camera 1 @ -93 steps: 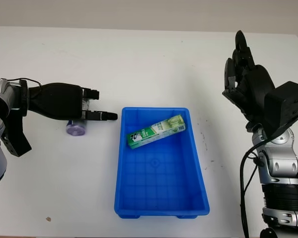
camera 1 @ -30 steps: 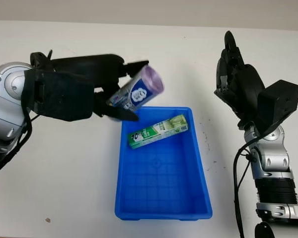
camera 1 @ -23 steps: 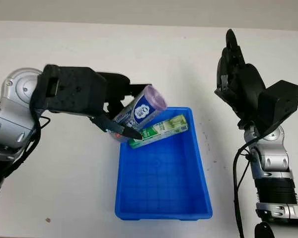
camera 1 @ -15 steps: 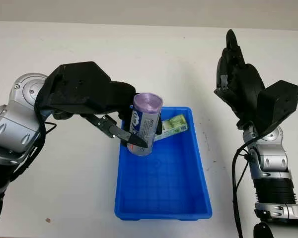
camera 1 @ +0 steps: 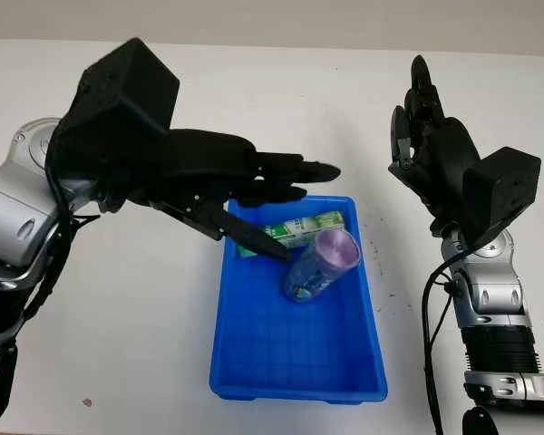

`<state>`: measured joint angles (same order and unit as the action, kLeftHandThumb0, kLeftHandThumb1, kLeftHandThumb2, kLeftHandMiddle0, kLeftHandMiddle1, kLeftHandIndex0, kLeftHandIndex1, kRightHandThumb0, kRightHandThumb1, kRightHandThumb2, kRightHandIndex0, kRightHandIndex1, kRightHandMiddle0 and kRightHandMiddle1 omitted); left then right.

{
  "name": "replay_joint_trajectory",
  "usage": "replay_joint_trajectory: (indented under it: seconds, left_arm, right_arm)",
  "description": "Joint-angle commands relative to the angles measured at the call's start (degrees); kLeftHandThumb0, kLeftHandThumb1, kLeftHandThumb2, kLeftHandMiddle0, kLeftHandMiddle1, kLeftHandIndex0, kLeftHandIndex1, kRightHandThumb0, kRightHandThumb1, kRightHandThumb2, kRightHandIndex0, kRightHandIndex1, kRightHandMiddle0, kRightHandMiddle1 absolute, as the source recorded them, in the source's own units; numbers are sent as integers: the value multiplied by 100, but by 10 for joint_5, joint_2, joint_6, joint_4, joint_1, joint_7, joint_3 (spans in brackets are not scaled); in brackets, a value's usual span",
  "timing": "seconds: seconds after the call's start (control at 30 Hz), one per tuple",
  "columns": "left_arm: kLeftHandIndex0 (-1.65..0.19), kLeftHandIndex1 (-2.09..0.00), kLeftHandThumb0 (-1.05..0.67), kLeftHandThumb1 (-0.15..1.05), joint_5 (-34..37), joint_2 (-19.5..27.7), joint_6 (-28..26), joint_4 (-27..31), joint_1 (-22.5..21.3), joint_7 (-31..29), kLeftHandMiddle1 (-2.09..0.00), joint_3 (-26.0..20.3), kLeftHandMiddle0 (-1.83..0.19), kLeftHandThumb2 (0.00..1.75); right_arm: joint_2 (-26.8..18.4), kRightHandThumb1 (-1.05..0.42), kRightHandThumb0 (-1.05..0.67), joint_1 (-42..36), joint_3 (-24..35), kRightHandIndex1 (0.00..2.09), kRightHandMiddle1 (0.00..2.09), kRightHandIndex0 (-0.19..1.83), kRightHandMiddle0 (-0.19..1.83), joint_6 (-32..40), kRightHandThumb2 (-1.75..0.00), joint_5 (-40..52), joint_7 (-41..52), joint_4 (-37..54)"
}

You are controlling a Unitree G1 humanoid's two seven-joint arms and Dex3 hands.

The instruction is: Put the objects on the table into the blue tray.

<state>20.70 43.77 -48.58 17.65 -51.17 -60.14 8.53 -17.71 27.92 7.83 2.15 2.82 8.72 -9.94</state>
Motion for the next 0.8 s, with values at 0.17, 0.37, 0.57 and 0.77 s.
replay_joint_trajectory:
  seconds: [0.17, 0.37, 0.57, 0.77]
  left_arm:
    - [-28, -150, -65, 105, 19, -144, 89, -25, 28, 277, -141, -214, -50, 41]
    - [-8, -169, -61, 105, -97, -214, 292, -129, 72, 496, -165, -250, -30, 51]
    - [7, -28, -71, 105, -111, -209, 393, -245, 147, 452, -7, -230, -6, 52]
    - [19, -1, -69, 105, -117, -216, 415, -292, 185, 429, 0, -209, 19, 65]
  right_arm:
    - [-2, -105, -61, -5, 1, 0, 0, -19, -19, 17, -73, -6, -7, 17]
    - [3, -105, -59, -4, 0, 0, 0, -19, -19, 12, -75, 0, -2, 12]
    - [1, -105, -59, 4, 1, 0, 0, -19, -19, 12, -77, 2, -3, 8]
    - [17, -105, -63, 7, 13, 0, 0, -19, -19, 14, -79, 21, -14, 6]
